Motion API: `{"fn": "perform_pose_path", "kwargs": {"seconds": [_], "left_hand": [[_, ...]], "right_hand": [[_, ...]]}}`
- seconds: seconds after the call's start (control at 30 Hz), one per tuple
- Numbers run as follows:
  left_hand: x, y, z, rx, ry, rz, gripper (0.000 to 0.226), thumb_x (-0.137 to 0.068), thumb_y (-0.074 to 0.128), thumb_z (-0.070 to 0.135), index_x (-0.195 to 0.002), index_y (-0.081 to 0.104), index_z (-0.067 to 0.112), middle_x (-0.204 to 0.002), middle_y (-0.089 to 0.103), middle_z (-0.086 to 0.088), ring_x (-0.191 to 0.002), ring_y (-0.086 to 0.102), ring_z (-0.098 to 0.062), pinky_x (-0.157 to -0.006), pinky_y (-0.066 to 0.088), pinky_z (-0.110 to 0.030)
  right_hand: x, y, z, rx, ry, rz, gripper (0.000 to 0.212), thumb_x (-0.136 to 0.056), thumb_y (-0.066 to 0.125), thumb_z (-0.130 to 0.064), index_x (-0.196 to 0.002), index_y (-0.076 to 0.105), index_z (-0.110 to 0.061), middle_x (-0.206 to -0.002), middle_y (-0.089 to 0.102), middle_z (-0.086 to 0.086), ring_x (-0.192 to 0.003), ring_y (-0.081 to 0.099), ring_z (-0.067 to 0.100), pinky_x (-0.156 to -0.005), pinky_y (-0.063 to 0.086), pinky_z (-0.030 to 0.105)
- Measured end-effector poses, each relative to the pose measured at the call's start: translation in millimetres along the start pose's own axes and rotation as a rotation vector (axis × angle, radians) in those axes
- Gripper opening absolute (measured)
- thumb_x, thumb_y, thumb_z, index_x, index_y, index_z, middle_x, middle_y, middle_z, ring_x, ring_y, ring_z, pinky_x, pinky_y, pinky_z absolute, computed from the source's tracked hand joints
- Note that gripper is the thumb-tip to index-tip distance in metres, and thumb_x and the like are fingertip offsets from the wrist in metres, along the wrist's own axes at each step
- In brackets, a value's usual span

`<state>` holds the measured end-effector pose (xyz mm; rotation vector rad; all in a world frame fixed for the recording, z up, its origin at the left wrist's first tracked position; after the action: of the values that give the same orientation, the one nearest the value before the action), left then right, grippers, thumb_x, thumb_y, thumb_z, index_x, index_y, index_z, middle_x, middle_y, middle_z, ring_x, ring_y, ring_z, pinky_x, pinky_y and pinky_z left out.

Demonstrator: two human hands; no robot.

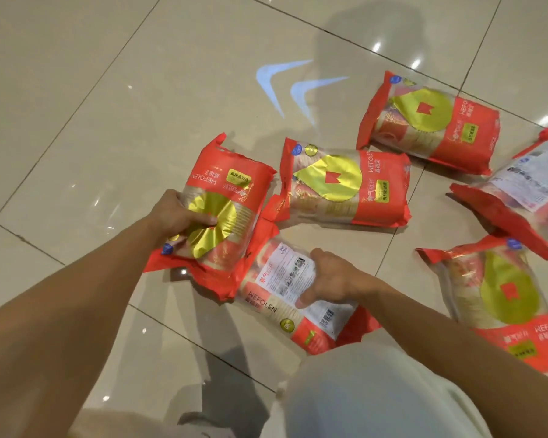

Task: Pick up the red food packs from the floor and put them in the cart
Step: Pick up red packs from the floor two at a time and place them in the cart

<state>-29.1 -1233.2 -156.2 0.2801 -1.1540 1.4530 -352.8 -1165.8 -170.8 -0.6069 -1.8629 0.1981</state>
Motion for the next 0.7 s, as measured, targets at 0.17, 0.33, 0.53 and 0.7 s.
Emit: {"fn": "perform_pose_path", "kwargs": {"seconds": [0.17, 0.33, 0.53, 0.7], "left_hand": [[68, -9, -22, -0.072, -0.055, 0.085, 0.091, -0.057, 0.099, 0.031, -0.120, 0.036, 0.015, -0.102, 0.060, -0.007, -0.087, 0.066, -0.030, -0.068, 0.056, -0.042], [191, -73, -25, 0.093, -0.082, 0.270, 0.098, -0.051, 0.098, 0.037, -0.129, 0.041, 0.020, -0.111, 0.065, -0.005, -0.098, 0.067, -0.032, -0.093, 0.056, -0.052], [411, -185, 31, 0.515, -0.089, 0.348, 0.090, -0.050, 0.100, 0.022, -0.123, 0.048, 0.019, -0.114, 0.070, -0.008, -0.098, 0.073, -0.030, -0.085, 0.061, -0.052], [603, -268, 105, 0.747, 0.005, 0.404, 0.084, -0.052, 0.094, 0.015, -0.124, 0.050, 0.017, -0.112, 0.072, -0.008, -0.094, 0.075, -0.026, -0.077, 0.062, -0.044]], "right_hand": [[62, 6, -25, 0.132, 0.014, 0.113, 0.072, -0.063, 0.086, -0.039, -0.114, 0.038, -0.023, -0.100, 0.060, -0.002, -0.089, 0.059, 0.024, -0.071, 0.046, 0.035], [173, -45, -73, -0.027, -0.004, 0.261, 0.072, -0.064, 0.083, -0.044, -0.117, 0.037, -0.027, -0.103, 0.063, -0.004, -0.093, 0.063, 0.023, -0.079, 0.054, 0.041], [367, -155, -183, -0.436, -0.083, 0.445, 0.070, -0.069, 0.091, -0.030, -0.116, 0.040, -0.030, -0.097, 0.066, -0.017, -0.090, 0.068, 0.013, -0.080, 0.054, 0.038], [535, -230, -297, -0.505, -0.237, 0.488, 0.079, -0.062, 0.093, -0.034, -0.122, 0.042, -0.029, -0.104, 0.069, -0.016, -0.096, 0.070, 0.012, -0.089, 0.058, 0.045]]}}
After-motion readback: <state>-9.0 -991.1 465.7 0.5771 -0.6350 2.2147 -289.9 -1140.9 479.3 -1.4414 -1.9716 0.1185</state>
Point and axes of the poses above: each hand's wrist, its own x-axis away from the middle knuckle, its own y-axis out of the palm, z = x × y, the point moved 2 cm from there along -x, towards the middle knuckle
